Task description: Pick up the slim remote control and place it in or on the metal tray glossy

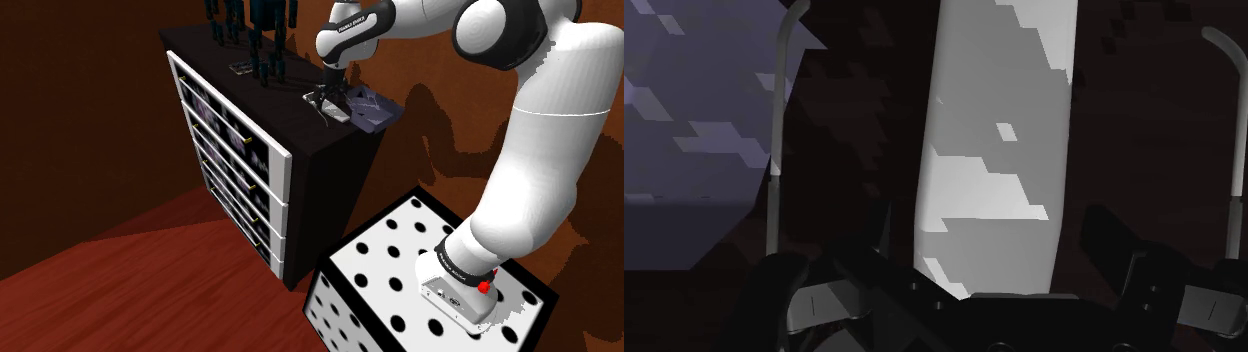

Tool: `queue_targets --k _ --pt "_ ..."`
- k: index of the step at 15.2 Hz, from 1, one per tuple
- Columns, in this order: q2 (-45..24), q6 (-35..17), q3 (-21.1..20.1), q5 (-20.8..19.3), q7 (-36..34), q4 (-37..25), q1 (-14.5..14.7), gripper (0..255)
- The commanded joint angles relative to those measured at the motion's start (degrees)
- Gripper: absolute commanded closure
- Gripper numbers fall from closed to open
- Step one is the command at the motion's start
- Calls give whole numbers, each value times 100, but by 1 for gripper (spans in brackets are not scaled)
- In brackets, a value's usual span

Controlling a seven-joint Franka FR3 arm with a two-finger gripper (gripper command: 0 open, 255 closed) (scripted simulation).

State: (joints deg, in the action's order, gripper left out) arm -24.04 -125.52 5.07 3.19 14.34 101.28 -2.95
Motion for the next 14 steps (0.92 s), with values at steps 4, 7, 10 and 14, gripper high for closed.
queue_targets --k 4,7,10,14 --pt "1 -2 0 0 0 2 0 255" --pt "1 -1 0 0 1 1 0 255" --pt "1 -1 0 0 0 1 0 255" --pt "110 187 7 -15 -11 -78 4 255"
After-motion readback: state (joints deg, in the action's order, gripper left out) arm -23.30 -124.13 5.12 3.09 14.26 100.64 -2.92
